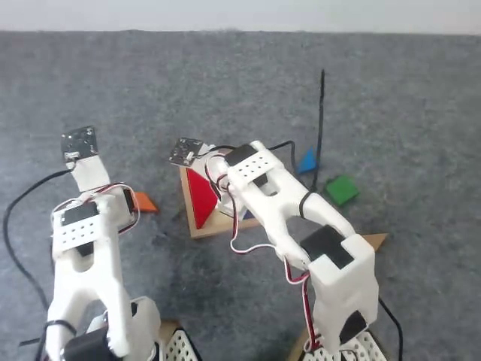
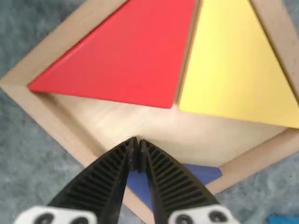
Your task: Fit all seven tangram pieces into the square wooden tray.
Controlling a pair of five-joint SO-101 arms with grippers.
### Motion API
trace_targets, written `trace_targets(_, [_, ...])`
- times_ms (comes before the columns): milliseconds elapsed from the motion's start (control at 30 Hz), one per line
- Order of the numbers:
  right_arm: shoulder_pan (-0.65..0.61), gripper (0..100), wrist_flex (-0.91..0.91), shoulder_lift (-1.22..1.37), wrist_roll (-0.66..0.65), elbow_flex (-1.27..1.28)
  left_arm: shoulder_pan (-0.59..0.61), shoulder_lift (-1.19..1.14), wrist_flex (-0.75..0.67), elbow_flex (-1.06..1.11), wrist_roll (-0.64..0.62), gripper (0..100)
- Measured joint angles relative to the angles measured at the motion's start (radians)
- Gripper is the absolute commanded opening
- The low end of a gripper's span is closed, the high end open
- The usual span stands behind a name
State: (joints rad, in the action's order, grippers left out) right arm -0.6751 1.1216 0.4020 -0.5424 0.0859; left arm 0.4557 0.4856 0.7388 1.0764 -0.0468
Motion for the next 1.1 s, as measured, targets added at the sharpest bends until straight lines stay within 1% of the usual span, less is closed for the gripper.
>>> trace_targets(133, [0.012, 0.7, 0.006, -0.094, -0.005, 0.075, 0.000, 0.000, 0.000, 0.000, 0.000, 8])
trace_targets(267, [0.072, 0.9, 0.014, -0.262, -0.008, 0.155, 0.000, 0.000, 0.000, 0.000, 0.000, 8])
trace_targets(367, [0.146, 1.2, 0.003, -0.373, 0.080, 0.206, 0.000, 0.000, 0.000, 0.000, 0.000, 8])
trace_targets(400, [0.172, 2.7, -0.009, -0.393, 0.121, 0.221, 0.000, 0.000, 0.000, 0.000, 0.000, 8])
trace_targets(467, [0.212, 9.6, -0.043, -0.397, 0.195, 0.252, 0.000, 0.000, 0.000, 0.000, 0.000, 8])
trace_targets(567, [0.209, 21.5, -0.106, -0.377, 0.245, 0.267, 0.000, 0.000, 0.000, 0.000, 0.000, 8])
trace_targets(600, [0.207, 23.2, -0.129, -0.356, 0.256, 0.265, 0.000, 0.000, 0.000, 0.000, 0.000, 8])
trace_targets(700, [0.207, 22.6, -0.157, -0.270, 0.293, 0.241, 0.000, 0.000, 0.000, 0.000, 0.000, 8])
trace_targets(833, [0.158, 22.1, -0.140, -0.160, 0.330, 0.126, 0.000, 0.000, 0.000, 0.000, 0.000, 8])
trace_targets(1100, [0.152, 21.1, -0.107, 0.043, 0.339, -0.052, 0.000, 0.000, 0.000, 0.000, 0.000, 8])
